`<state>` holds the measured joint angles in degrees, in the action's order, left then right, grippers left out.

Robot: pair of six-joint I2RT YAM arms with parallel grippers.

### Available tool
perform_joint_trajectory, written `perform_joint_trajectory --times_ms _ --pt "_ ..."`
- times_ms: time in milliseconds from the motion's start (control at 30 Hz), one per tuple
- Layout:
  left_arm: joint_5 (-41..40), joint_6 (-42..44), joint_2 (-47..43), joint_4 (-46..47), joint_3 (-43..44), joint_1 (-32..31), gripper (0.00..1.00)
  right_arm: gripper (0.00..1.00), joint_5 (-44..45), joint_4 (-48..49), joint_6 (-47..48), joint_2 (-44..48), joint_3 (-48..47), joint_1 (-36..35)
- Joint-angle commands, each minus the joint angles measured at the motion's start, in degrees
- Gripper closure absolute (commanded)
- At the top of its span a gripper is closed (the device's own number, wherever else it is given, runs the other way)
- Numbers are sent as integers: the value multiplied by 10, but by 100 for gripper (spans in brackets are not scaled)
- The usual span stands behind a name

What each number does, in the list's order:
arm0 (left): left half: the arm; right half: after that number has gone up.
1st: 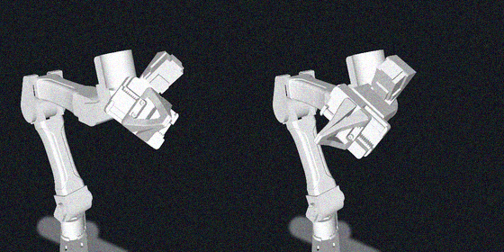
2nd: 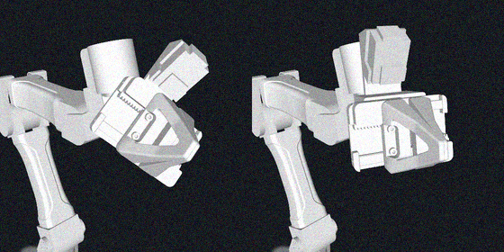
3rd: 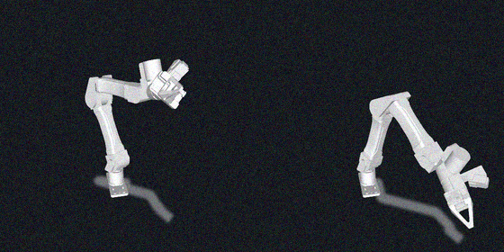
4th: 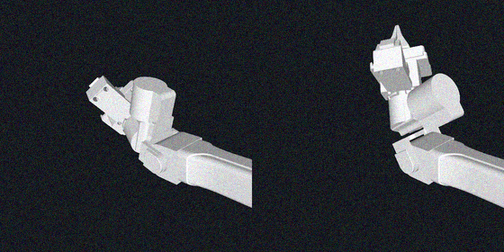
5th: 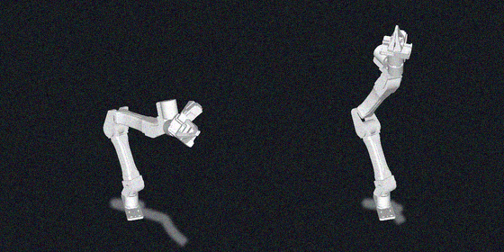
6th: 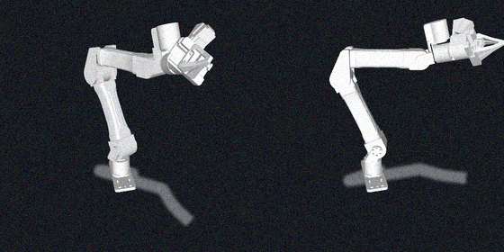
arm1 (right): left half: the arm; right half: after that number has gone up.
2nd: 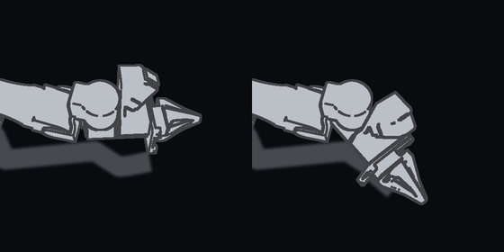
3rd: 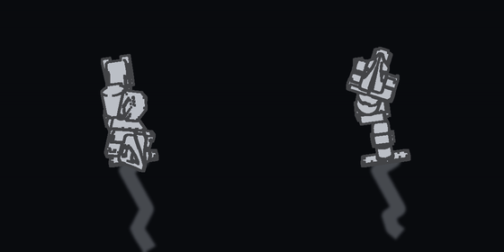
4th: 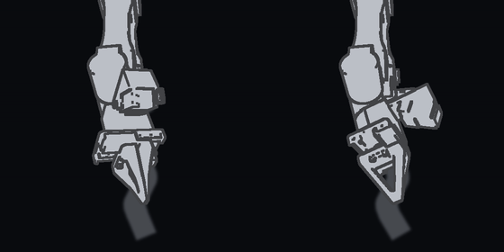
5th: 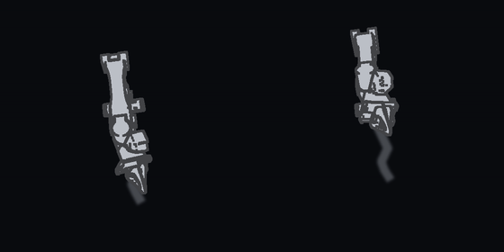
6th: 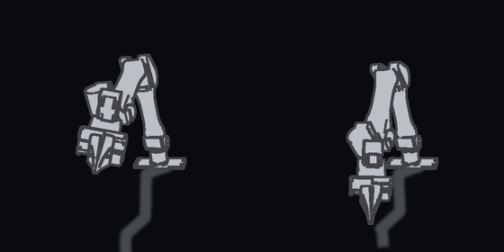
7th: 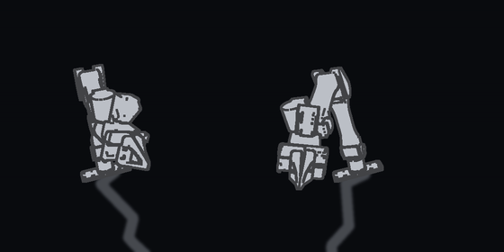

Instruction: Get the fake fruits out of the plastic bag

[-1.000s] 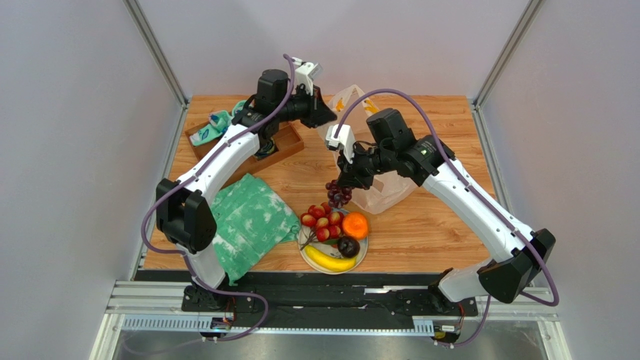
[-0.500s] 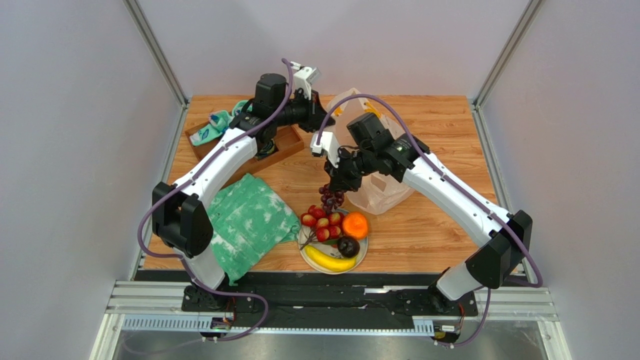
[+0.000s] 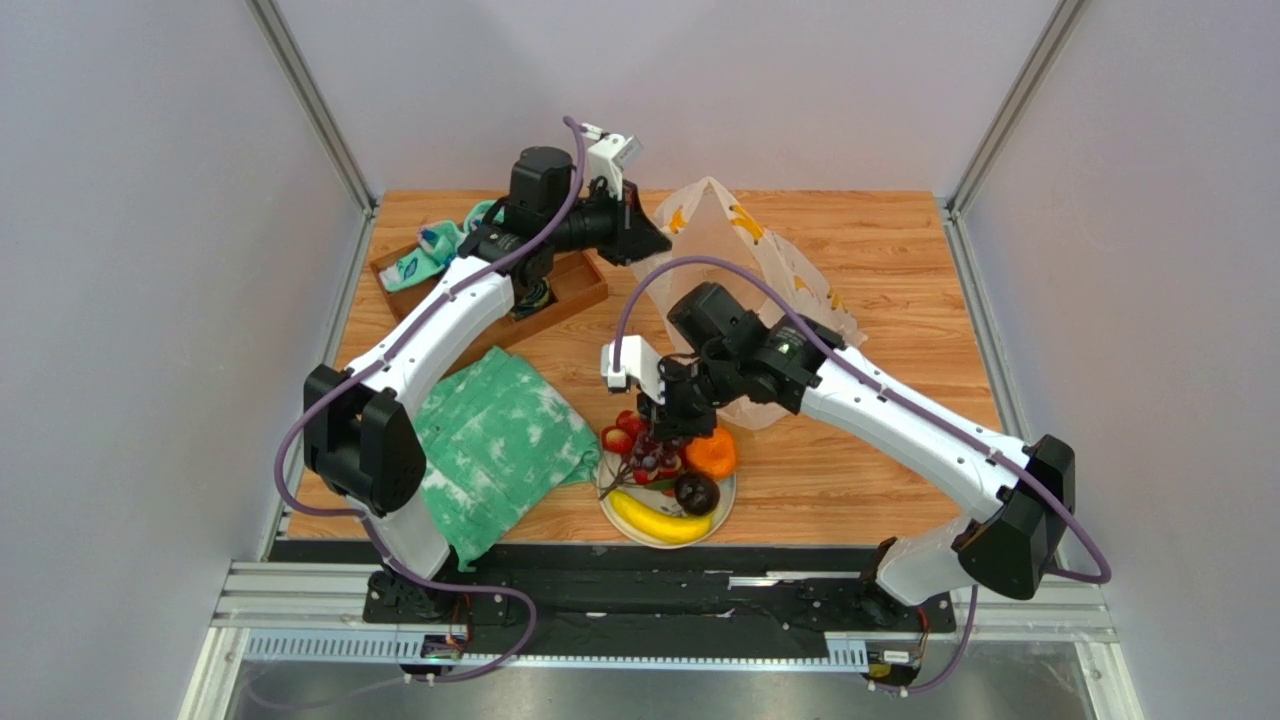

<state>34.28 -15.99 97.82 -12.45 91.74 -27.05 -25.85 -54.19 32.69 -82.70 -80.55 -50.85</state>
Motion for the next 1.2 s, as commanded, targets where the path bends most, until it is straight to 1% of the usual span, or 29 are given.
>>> perform_joint_trajectory --times_ms 0,267,400,467,500,567,600,667,700,733,767,833,900,1067,1167 --pt "9 8 -34 10 -2 1 100 97 27 27 18 32 25 -26" --pt "8 15 -45 12 -23 2 100 96 37 14 46 17 34 -65" --pt "-5 27 -52 2 -29 1 100 95 40 11 50 14 41 -86" --pt "2 28 -55 0 -31 2 100 93 41 8 51 11 47 -96" --pt "5 25 -55 -1 -31 2 100 91 40 -1 55 10 55 -108" --pt "9 18 -55 2 -35 1 100 78 41 -10 65 9 66 -121" --pt "9 16 -58 6 -41 2 100 63 52 -13 66 10 72 -132" --pt "10 11 -61 15 -47 1 100 50 63 -16 69 14 83 -139" --pt "11 9 -61 17 -49 1 100 39 76 -21 70 16 83 -143" --pt "13 8 -61 18 -50 1 100 33 83 -23 71 16 81 -143" --pt "15 6 -60 22 -50 2 100 29 92 -25 70 17 78 -143" --pt "12 1 -60 28 -51 1 100 24 123 -23 70 23 67 -143" --pt "17 -4 -60 31 -50 1 100 23 146 -22 70 28 53 -141" --pt "18 -5 -56 30 -50 2 100 23 149 -21 54 36 -27 -123" --pt "21 -6 -53 30 -46 1 100 24 156 -21 44 39 -57 -105"
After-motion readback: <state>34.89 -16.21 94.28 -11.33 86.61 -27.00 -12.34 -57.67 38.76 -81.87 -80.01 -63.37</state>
